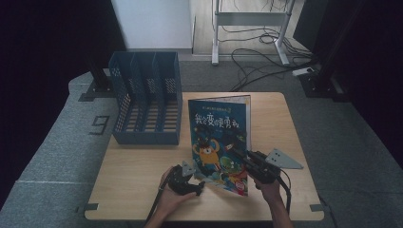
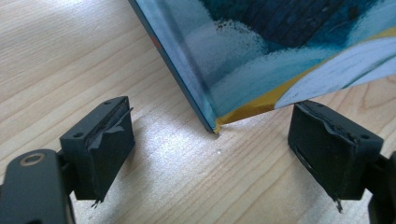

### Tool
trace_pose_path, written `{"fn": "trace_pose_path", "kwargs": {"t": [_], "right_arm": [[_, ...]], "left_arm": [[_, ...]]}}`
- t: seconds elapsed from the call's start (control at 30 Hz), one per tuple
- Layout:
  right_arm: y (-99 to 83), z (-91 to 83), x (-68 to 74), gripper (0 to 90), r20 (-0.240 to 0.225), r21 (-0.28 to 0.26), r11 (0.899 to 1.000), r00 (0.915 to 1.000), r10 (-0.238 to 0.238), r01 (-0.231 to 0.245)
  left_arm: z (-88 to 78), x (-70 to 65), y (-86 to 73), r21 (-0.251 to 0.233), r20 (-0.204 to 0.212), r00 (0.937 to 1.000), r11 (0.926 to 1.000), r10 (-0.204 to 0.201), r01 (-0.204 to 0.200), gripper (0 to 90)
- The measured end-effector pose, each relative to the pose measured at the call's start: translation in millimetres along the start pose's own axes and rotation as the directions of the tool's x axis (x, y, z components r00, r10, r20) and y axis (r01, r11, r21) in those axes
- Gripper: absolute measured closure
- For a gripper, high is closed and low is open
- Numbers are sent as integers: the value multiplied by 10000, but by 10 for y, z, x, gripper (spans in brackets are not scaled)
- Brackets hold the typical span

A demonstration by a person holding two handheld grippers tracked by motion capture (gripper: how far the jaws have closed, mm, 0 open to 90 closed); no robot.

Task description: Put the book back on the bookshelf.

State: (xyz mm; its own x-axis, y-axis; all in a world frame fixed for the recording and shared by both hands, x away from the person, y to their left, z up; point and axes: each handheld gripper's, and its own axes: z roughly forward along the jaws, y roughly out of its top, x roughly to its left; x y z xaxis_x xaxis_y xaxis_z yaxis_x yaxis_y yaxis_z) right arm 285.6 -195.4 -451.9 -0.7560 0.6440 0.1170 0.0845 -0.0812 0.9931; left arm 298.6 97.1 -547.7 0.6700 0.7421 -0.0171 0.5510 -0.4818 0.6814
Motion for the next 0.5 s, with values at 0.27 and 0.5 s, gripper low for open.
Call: {"fn": "trace_pose_path", "kwargs": {"t": [0.27,0.5], "right_arm": [[-9,36,33,805,-86,75,10000,10000,38,-38],[-35,53,23,820,-189,238,9997,9998,28,-23]], "left_arm": [[4,70,-2,-69,-169,9997,9998,-199,198,142],[1,112,-2,-51,-222,9994,9997,-250,248,142]]}}
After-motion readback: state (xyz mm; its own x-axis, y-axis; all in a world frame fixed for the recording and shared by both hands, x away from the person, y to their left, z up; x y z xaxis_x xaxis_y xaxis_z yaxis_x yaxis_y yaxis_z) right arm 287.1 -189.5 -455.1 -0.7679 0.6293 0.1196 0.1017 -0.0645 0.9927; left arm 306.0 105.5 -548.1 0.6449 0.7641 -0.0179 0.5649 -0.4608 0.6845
